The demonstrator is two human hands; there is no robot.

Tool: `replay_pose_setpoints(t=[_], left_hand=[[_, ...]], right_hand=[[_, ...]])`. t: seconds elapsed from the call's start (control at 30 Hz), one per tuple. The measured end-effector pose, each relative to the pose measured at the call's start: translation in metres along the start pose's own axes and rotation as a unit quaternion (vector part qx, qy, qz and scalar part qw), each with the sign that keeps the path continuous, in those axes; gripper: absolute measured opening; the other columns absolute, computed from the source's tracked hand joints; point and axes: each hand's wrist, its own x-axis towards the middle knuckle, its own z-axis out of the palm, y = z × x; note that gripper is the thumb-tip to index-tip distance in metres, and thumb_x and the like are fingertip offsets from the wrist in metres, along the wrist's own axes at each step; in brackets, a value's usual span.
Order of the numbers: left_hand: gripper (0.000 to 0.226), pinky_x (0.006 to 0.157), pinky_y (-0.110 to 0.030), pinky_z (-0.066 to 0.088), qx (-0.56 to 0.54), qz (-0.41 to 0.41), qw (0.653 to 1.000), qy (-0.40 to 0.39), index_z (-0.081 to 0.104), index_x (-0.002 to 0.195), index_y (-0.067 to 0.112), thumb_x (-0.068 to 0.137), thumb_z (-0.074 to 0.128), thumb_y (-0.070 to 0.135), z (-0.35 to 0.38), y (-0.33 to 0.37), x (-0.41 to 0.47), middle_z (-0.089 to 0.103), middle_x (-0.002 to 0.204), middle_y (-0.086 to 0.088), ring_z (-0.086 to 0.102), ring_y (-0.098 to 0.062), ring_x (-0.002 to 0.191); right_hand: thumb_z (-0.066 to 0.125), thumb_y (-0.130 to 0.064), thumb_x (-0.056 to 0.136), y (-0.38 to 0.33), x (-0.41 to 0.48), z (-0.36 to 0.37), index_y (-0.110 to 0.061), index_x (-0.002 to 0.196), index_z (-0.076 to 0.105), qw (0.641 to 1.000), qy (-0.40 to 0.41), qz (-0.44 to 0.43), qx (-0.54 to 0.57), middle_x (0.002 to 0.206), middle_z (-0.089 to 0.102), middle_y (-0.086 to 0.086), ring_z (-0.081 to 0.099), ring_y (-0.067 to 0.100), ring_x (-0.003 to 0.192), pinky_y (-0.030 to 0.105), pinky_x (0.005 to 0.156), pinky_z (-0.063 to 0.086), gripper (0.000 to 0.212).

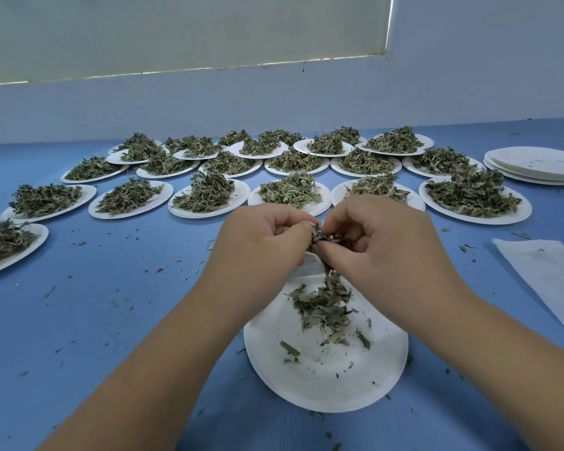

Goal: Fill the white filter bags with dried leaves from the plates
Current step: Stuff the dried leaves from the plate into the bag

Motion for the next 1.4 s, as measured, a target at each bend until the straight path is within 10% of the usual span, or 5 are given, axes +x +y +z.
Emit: replay_pose_setpoints(t=[0.73,1.4], left_hand=[[0.023,0.04,-0.008,0.034,-0.023,0.0,1.0,-0.018,0.076,0.078,0.015,0.086,0.059,0.002,0.0019,0.0012,-0.0019,0.059,0.046,0.011,0.049,0.002,0.038],[0.021,0.038,-0.009,0.03,-0.049,-0.022,0.998,-0.017,0.076,0.084,0.013,0.091,0.058,0.006,-0.0044,-0.0012,0.0031,0.052,0.043,0.011,0.042,0.0,0.033]], right_hand=[[0.075,-0.011,0.079,-0.0049,-0.0004,-0.0039,-0.021,0.071,0.073,0.998,-0.047,-0.039,0.004,0.071,0.06,-0.007,0.059,0.012,0.07,0.038,0.067,0.051,0.012],[0.062,-0.002,0.087,-0.0011,-0.0009,-0.0054,-0.03,0.102,0.071,0.996,-0.023,-0.028,0.082,0.087,0.07,-0.019,0.065,-0.004,0.087,0.021,0.078,0.054,0.033]])
